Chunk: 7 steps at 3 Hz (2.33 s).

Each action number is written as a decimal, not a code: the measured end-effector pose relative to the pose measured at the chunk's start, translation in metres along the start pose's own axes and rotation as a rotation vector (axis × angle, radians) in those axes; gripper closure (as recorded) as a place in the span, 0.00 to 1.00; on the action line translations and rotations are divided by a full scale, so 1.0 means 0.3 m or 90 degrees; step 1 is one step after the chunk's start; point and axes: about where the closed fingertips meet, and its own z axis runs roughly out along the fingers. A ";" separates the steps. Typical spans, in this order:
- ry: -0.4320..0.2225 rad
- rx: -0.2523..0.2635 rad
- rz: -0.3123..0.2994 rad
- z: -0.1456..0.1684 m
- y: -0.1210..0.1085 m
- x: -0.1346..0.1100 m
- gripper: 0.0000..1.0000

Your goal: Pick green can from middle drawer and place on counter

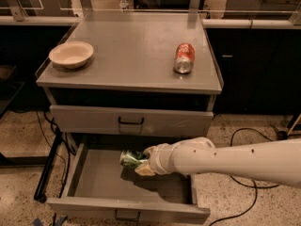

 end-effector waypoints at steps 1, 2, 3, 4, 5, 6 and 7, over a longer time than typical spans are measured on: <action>-0.033 0.050 -0.024 -0.072 -0.034 -0.069 1.00; -0.050 0.104 -0.040 -0.179 -0.070 -0.101 1.00; -0.055 0.116 -0.046 -0.204 -0.077 -0.115 1.00; -0.068 0.116 -0.057 -0.193 -0.076 -0.146 1.00; -0.106 0.139 -0.110 -0.221 -0.109 -0.269 1.00; -0.119 0.180 -0.180 -0.312 -0.170 -0.382 1.00; -0.119 0.211 -0.210 -0.387 -0.212 -0.429 1.00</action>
Offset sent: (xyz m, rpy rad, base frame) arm -0.0044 -0.0195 0.0946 -0.0022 -0.2960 -0.0981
